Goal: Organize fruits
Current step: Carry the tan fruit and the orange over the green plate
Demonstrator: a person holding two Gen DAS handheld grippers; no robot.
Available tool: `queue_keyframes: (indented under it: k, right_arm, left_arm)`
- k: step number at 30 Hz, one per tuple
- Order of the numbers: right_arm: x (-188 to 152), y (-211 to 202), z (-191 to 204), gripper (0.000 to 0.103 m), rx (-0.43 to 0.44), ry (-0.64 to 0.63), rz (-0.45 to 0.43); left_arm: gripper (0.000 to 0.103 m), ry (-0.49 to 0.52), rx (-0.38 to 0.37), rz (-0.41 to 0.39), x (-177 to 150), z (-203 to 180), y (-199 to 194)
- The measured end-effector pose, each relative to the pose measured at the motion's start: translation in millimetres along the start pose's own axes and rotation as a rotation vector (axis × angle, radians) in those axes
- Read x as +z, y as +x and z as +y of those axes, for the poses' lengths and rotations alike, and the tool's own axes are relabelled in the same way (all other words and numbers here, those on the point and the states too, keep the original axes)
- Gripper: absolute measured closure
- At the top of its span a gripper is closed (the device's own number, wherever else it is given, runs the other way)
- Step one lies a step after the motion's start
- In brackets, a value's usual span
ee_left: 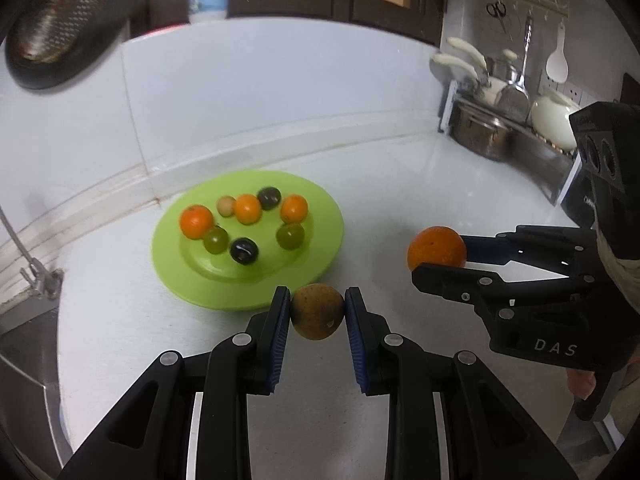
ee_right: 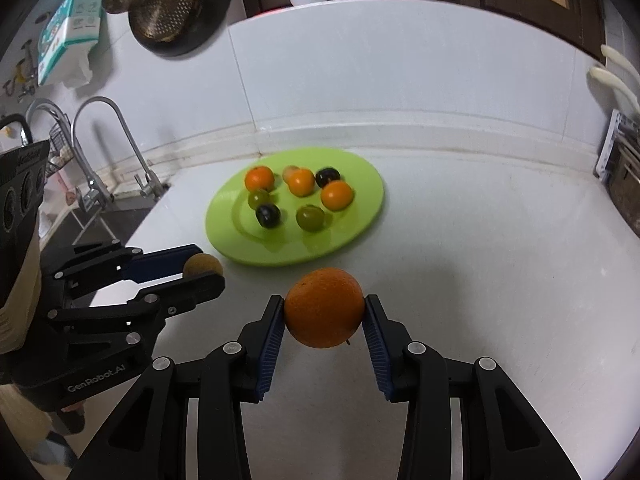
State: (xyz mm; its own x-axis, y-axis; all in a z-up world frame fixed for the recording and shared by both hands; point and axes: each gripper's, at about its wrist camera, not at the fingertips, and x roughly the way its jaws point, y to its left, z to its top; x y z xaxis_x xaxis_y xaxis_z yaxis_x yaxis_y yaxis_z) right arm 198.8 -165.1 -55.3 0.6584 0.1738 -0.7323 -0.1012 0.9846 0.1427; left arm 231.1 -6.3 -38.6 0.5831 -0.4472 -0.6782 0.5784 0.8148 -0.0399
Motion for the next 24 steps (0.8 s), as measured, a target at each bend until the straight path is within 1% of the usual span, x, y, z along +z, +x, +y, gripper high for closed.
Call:
queue_keyframes:
  k: [10,15,24]
  right_arm:
    - [18.6,-14.8,14.6,0.062,0.013,-0.034,-0.065]
    - [29.5,-20.5,21.3,0.062,0.02,-0.048,-0.098]
    - [49.8,-16.4,30.4,0.062,0.043,-0.068,-0.133]
  left_arm:
    - [0.075,-0.001,0.045,-0.091,11.4,7.3,-31.7]
    - [0.075,-0.013,0.061,-0.108,15.4,13.6,-38.0]
    - [0.075,-0.029,0.107,-0.137,25.5,28.5,-43.5]
